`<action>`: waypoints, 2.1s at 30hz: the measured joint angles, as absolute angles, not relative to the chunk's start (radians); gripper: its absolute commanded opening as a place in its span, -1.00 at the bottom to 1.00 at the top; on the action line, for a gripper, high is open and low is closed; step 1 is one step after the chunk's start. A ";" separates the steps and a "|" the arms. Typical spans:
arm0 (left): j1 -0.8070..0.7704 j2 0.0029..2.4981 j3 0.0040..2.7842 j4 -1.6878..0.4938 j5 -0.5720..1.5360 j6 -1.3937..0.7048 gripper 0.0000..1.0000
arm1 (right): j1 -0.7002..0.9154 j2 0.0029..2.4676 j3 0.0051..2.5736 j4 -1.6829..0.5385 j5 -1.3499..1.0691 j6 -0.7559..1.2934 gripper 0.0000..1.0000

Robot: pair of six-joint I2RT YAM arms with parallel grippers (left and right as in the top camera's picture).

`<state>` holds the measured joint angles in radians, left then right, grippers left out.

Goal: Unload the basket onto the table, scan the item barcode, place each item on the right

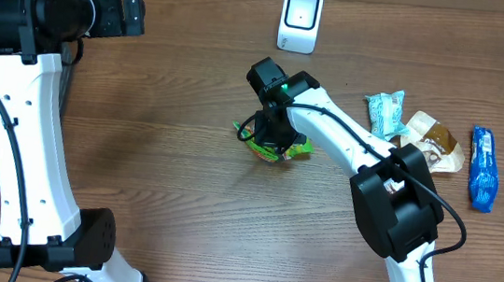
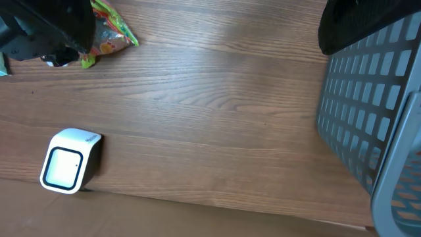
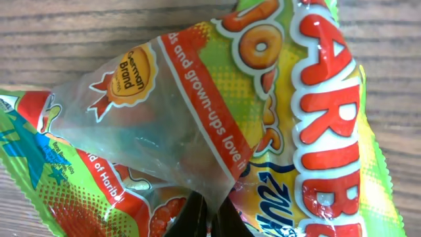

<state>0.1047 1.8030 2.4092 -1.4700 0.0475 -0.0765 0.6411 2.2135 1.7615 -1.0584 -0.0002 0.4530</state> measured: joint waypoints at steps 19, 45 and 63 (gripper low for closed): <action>0.105 1.803 2.409 -1.470 0.047 -0.076 1.00 | 0.607 2.187 1.880 -1.074 0.112 0.235 0.64; 0.105 1.803 2.409 -1.470 0.047 -0.076 1.00 | 0.608 2.161 1.597 -0.713 0.065 0.897 -0.93; 0.105 1.803 2.409 -1.470 0.047 -0.076 1.00 | 0.532 2.174 1.963 -0.329 0.640 0.191 -0.93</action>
<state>0.1047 1.8030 2.4092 -1.4704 0.0475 -0.0765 0.5316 2.1742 1.9629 -0.3294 0.6395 0.1905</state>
